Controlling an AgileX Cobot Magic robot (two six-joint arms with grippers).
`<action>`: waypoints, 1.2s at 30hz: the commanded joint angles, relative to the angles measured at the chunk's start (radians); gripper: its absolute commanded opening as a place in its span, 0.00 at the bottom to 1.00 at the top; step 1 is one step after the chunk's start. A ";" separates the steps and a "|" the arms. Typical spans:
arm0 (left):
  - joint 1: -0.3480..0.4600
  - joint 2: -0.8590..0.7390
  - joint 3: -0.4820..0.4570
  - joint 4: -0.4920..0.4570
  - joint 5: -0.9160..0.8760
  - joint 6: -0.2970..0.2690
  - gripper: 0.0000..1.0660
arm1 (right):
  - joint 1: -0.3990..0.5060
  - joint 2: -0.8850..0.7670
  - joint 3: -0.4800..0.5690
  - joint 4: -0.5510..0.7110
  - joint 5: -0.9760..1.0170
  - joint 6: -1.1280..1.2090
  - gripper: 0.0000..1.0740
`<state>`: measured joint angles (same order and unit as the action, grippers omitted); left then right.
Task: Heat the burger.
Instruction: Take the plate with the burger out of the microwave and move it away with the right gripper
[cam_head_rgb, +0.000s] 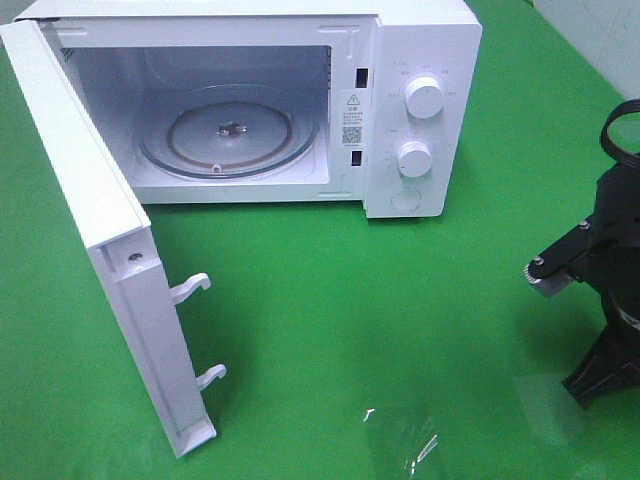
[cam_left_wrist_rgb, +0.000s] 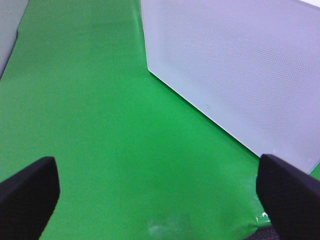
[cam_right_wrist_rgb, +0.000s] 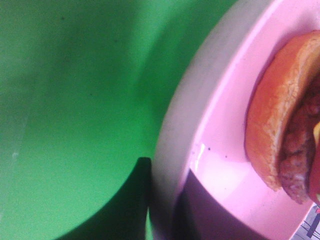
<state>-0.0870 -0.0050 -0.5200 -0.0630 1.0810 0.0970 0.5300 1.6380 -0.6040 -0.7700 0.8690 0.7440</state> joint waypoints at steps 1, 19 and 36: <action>0.001 -0.007 0.003 0.002 -0.011 -0.004 0.94 | -0.034 0.020 -0.003 -0.078 0.016 0.036 0.01; 0.001 -0.007 0.003 0.002 -0.011 -0.004 0.94 | -0.089 0.187 -0.006 -0.091 -0.079 0.056 0.02; 0.001 -0.007 0.003 0.002 -0.011 -0.004 0.94 | -0.086 0.194 -0.050 -0.017 -0.092 0.024 0.34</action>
<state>-0.0870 -0.0050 -0.5200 -0.0630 1.0810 0.0970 0.4450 1.8380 -0.6510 -0.8070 0.7730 0.7910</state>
